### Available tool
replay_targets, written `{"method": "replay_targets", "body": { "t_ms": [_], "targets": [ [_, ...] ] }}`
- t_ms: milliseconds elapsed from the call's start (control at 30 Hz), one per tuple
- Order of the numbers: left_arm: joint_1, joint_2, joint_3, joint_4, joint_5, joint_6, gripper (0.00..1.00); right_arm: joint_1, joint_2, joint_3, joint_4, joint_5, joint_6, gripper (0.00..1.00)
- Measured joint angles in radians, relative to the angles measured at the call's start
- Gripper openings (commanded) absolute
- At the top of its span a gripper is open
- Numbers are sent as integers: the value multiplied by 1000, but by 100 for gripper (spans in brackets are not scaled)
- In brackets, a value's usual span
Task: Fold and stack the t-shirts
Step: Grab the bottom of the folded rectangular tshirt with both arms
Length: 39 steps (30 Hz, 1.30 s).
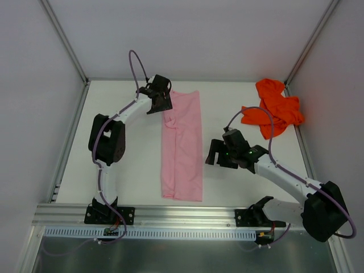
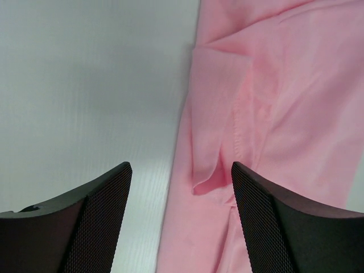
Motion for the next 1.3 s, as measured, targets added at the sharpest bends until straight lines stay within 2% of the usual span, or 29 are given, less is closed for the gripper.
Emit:
{"method": "replay_targets", "body": {
  "t_ms": [200, 433, 533, 767, 933, 1300],
  "targets": [
    [-2, -10, 101, 43, 74, 63, 66, 0, 39, 23, 19, -13, -10, 84],
    [-25, 21, 114, 62, 159, 90, 61, 0, 69, 24, 19, -18, -14, 84],
    [-36, 63, 132, 53, 154, 96, 57, 0, 71, 27, 18, -18, -18, 84],
    [-47, 135, 156, 18, 84, 115, 55, 0, 71, 42, 18, -17, -24, 84],
    [-46, 160, 177, -6, 34, 129, 56, 0, 71, 44, 15, -16, -24, 84],
    [-47, 224, 220, -9, 46, 172, 64, 0, 71, 44, 8, -16, -24, 85]
  ]
}}
